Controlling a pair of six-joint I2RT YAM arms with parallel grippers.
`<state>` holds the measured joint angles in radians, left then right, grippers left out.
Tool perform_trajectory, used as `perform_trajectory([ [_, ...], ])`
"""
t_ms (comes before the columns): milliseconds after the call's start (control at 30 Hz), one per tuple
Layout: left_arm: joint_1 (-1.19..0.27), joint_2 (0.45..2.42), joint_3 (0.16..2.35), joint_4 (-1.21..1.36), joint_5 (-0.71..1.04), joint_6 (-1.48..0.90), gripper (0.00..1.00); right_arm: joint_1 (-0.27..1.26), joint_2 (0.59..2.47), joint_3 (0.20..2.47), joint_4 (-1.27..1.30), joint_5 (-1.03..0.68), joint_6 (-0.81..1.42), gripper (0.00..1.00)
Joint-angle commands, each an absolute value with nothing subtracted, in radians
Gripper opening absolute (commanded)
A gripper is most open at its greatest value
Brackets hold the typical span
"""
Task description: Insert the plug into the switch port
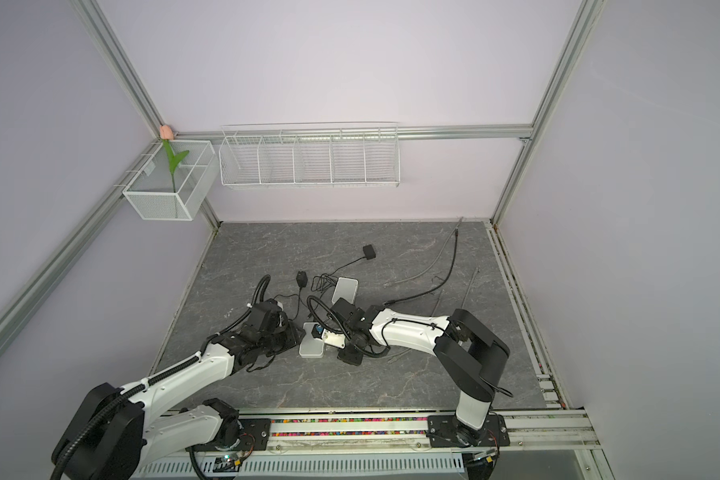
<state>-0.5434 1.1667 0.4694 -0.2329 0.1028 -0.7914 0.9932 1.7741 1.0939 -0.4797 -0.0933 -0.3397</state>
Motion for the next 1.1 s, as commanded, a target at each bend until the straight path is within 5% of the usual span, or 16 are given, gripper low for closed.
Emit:
perform_trajectory([
  [0, -0.541, 1.205, 0.469, -0.182, 0.141, -0.785, 0.39, 1.007, 1.813, 1.121, -0.49, -0.095, -0.323, 0.07],
  [1067, -0.54, 1.306, 0.462, -0.104, 0.198, -0.761, 0.35, 1.034, 1.93, 1.241, -0.604, 0.064, -0.287, 0.07],
])
